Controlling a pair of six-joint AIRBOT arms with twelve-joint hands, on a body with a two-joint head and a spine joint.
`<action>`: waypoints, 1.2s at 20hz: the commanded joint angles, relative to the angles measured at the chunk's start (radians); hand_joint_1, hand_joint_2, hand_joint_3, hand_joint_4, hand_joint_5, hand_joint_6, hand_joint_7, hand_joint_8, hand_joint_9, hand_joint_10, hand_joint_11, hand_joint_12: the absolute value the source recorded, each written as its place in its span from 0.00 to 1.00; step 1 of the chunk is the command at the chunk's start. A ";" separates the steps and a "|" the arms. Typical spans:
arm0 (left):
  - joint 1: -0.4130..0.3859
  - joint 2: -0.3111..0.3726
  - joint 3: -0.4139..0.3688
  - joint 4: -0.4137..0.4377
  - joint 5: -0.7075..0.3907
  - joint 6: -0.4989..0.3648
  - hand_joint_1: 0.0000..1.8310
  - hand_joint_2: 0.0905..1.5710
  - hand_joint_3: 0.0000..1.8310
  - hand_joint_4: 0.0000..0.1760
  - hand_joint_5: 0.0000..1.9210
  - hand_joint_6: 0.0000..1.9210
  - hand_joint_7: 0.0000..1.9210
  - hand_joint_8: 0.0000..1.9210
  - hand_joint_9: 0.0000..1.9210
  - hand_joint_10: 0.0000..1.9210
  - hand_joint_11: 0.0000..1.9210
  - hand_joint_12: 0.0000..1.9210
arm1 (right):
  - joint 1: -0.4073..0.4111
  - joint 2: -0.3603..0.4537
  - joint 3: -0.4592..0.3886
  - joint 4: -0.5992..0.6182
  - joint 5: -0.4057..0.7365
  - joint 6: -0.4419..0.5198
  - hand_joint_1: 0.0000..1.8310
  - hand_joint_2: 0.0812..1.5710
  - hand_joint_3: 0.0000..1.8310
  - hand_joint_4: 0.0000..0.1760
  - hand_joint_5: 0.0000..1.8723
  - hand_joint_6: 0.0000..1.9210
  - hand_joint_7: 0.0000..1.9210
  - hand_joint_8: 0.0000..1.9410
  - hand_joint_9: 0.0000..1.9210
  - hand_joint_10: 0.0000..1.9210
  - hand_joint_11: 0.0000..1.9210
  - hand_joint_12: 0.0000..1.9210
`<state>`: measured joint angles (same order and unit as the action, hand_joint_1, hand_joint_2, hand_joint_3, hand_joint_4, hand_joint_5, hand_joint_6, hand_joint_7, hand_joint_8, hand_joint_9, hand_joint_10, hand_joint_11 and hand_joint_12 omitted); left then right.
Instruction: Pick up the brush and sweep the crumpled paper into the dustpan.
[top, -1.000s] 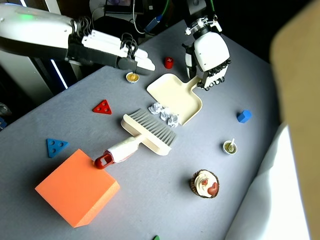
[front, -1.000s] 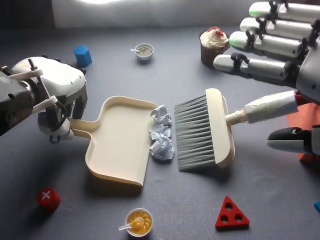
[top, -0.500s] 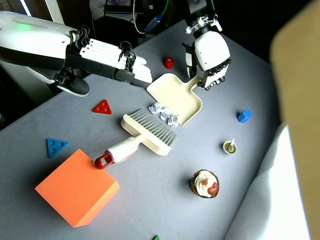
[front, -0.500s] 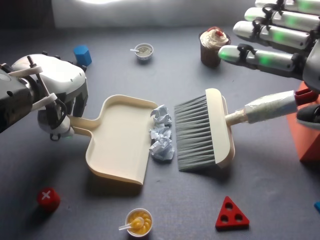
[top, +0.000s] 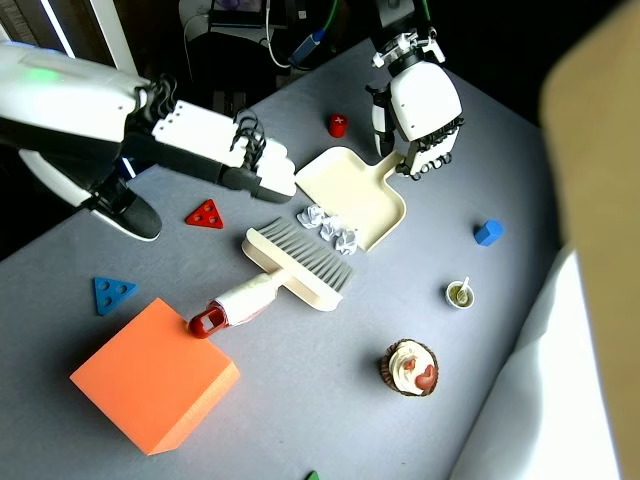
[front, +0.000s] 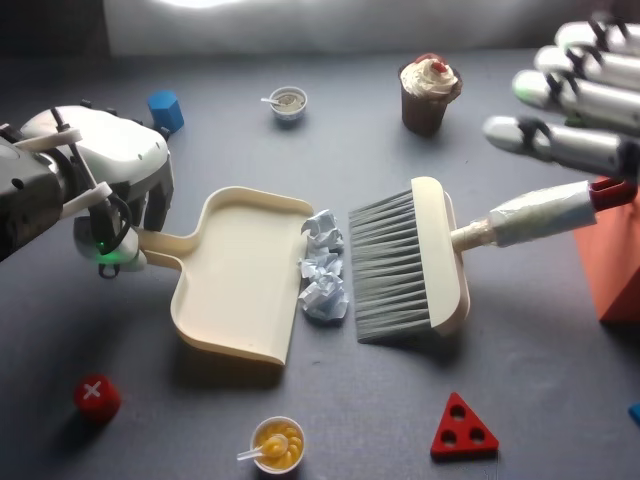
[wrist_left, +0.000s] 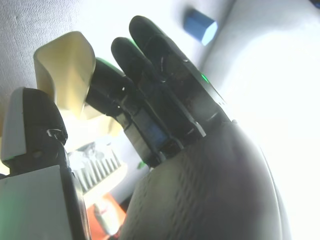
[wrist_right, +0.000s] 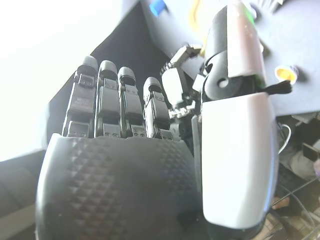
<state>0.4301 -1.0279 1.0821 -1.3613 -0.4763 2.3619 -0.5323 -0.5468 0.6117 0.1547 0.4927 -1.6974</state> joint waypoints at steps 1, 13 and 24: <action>-0.014 0.007 0.004 0.042 -0.046 0.005 0.69 0.64 0.00 0.00 0.61 0.42 0.61 0.27 0.53 0.00 0.50 0.03 | -0.022 -0.008 0.007 -0.005 0.205 -0.006 0.66 0.60 0.00 0.00 0.05 0.00 0.06 0.00 0.07 0.00 0.09 0.01; -0.022 0.012 0.008 0.041 -0.038 0.001 0.70 0.64 0.00 0.00 0.61 0.42 0.61 0.26 0.54 0.00 0.50 0.03 | -0.172 -0.075 0.044 0.072 0.546 -0.302 0.64 0.60 0.00 0.00 0.05 0.00 0.05 0.00 0.06 0.00 0.09 0.01; -0.022 0.014 0.009 0.041 -0.032 -0.001 0.69 0.64 0.00 0.00 0.62 0.41 0.60 0.29 0.53 0.00 0.49 0.02 | -0.208 -0.221 -0.056 0.191 0.700 -0.611 0.64 0.60 0.00 0.00 0.04 0.00 0.04 0.00 0.04 0.00 0.08 0.00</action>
<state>0.4206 -1.0260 1.0882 -1.3613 -0.4599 2.3577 -0.7517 -0.7807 0.5575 0.3859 1.0657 -2.3016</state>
